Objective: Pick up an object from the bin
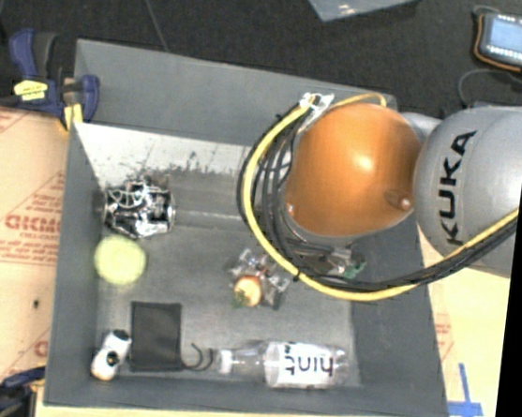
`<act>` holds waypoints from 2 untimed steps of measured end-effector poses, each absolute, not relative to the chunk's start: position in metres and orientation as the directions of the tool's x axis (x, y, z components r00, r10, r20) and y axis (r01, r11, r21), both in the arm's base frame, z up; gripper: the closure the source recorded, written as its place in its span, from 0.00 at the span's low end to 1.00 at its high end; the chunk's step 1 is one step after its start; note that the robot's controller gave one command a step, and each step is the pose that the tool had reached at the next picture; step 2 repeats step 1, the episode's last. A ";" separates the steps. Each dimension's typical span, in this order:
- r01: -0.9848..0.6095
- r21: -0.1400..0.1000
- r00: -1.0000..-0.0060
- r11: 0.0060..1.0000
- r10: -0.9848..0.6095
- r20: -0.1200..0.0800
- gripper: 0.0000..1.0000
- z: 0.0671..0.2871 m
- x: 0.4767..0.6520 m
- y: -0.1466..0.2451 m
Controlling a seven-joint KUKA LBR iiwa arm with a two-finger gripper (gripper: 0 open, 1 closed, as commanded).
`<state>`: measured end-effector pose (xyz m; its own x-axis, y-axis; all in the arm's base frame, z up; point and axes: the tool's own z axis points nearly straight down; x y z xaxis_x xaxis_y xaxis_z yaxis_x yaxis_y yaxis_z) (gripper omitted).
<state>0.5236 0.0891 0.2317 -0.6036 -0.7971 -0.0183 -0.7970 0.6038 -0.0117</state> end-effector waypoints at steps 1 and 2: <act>-0.795 -0.010 -0.606 0.606 -0.795 -0.017 1.00 0.231 0.523 0.089; -0.795 -0.010 -0.606 0.606 -0.795 -0.017 1.00 0.231 0.523 0.089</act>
Offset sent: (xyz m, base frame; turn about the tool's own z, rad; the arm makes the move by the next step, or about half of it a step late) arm 0.0000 0.0000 0.0000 0.0000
